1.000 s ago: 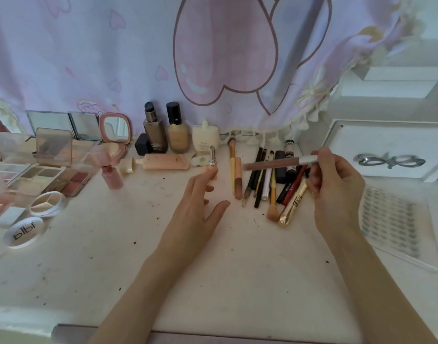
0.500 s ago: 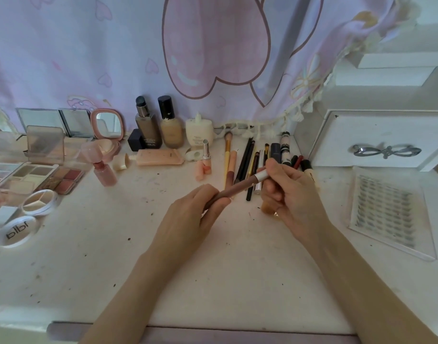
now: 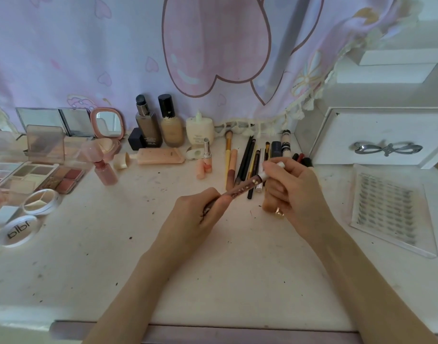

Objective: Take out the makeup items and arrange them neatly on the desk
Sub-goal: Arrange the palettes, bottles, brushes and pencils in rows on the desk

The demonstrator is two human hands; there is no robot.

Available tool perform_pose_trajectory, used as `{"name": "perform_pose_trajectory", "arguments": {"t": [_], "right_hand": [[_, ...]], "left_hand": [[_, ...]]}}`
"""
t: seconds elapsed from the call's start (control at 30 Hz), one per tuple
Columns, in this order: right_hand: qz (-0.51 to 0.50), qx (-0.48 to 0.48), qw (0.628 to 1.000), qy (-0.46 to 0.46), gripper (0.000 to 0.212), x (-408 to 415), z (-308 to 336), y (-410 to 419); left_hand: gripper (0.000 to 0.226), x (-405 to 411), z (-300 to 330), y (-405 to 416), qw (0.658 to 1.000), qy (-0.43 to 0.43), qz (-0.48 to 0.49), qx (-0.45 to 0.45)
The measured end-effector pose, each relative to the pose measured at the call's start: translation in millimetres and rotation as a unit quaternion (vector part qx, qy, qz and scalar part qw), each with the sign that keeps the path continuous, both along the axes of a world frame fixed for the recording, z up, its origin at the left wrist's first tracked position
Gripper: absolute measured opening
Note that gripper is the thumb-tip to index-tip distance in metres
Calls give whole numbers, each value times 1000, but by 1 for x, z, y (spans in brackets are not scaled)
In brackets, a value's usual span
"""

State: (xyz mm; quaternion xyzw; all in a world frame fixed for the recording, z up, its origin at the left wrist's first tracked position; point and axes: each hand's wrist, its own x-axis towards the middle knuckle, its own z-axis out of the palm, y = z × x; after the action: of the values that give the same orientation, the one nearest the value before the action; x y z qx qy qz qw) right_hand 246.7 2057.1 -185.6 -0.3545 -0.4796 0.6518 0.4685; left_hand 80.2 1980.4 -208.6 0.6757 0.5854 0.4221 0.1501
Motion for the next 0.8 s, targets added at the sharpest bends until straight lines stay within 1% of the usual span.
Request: {"name": "perform_pose_trajectory", "arguments": {"t": [0.03,0.07,0.1,0.17,0.2,0.23,0.27,0.33,0.4,0.43,0.47,0.5,0.57,0.6,0.63,0.67,0.77,0.8], "right_hand": [[14,-13,999,36,10,1,1,1],[24,-16,998,52,11,3,1,2],[29,-11,999,41,12,3,1,3],[14,3,999,-40,32,4,1,4],[2,5,997,-82,38,4,1,3],[-3,3,995,-103,36,5,1,4],[-3,0,995,-97,28,6,-1,5],[1,-21,999,-31,13,6,-1,6],[16,-43,998,48,14,6,-1,7],[25,-50,996,68,13,6,0,7],[38,-47,996,68,8,6,0,7],[51,-40,997,51,7,6,0,7],[67,-23,997,-19,30,7,-1,6],[65,-16,997,-48,36,7,0,5],[59,-17,996,-59,36,6,1,4],[55,-20,997,-53,31,7,0,5],[42,-42,998,10,9,6,0,5],[43,-42,998,30,9,6,-1,6]], "left_hand": [[29,0,0,0,1000,-6,0,-1],[28,0,0,0,1000,-9,2,-4],[28,-1,0,0,1000,-5,6,-4],[32,-4,-2,0,1000,15,11,-4],[31,-5,-4,0,1000,25,9,-8],[32,-5,-4,0,999,35,4,-13],[34,-4,-5,0,999,42,-1,-18],[33,-2,-4,0,999,37,-7,-24],[25,-1,-2,0,999,22,-6,-26],[23,-1,-2,0,1000,19,-3,-24],[23,-2,-1,0,1000,20,-1,-24],[22,-3,-1,-1,999,20,0,-24],[22,-4,-1,-1,999,21,-4,-24],[22,-4,-2,-1,999,23,-7,-24],[22,-4,-2,-1,999,26,-10,-23],[21,-3,-3,-1,999,30,-12,-22],[21,-2,-2,-1,999,26,-13,-25],[21,-2,-2,-1,999,24,-13,-24]]}}
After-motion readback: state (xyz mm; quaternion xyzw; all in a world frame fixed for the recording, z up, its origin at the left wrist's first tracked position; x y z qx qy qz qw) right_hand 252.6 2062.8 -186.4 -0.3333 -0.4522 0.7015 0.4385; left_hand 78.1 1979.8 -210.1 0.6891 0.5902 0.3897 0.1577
